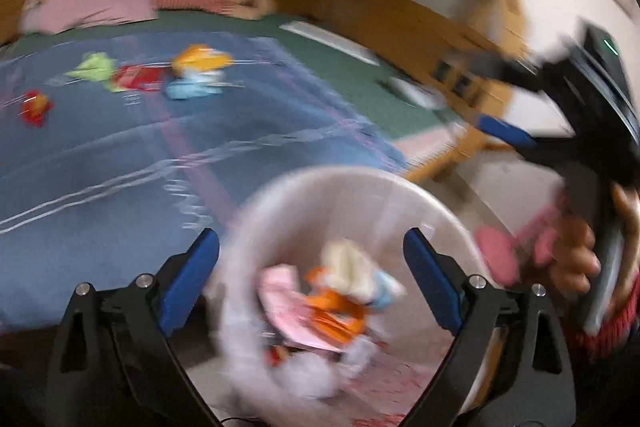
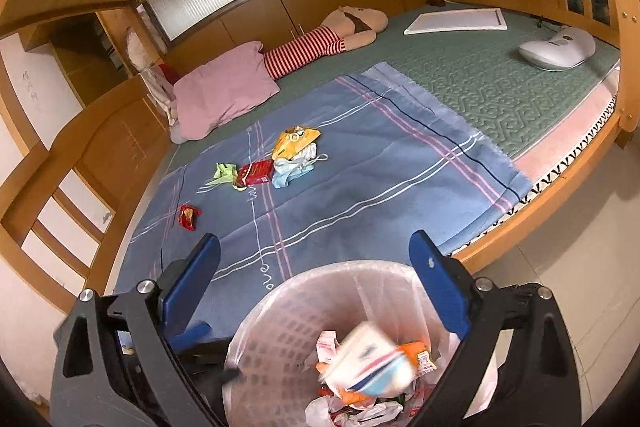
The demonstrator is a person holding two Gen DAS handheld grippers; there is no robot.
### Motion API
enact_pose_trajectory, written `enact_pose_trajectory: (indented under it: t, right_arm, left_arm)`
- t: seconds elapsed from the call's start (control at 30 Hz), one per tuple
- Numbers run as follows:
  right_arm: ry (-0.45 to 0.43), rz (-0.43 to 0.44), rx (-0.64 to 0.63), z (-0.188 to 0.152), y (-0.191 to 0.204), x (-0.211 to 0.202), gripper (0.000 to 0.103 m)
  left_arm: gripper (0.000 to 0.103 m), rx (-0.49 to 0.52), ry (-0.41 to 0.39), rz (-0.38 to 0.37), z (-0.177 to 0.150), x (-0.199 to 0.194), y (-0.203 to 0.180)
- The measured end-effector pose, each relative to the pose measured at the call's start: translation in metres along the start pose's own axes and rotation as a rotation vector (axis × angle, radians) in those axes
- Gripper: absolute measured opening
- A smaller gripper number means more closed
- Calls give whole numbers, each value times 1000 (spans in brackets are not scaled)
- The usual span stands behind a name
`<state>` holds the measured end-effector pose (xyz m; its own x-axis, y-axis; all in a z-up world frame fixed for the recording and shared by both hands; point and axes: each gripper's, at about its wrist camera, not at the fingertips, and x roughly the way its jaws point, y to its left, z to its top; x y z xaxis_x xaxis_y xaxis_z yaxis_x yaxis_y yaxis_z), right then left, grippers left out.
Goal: Collect trash
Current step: 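Drop the paper cup with the left gripper while the right drops the orange bag into the wastebasket, then move both grippers back to the bed, right toward the red chip bag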
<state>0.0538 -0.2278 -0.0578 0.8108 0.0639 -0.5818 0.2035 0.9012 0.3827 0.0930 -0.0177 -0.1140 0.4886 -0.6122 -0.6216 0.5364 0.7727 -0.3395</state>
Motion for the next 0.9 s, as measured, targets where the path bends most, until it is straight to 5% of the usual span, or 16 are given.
enact_pose_trajectory:
  t: [0.1, 0.5, 0.77, 0.9]
  right_arm:
    - [10, -7, -14, -1, 4, 5, 93]
    - [66, -22, -92, 3, 30, 31, 93]
    - [133, 2, -137, 6, 63, 70, 93]
    - [202, 43, -171, 5, 94, 106, 93]
  left_arm:
    - [93, -60, -31, 184, 16, -6, 34]
    - [98, -266, -89, 706, 76, -38, 185]
    - [99, -580, -2, 902, 53, -54, 268]
    - [99, -663, -11, 913, 43, -66, 284]
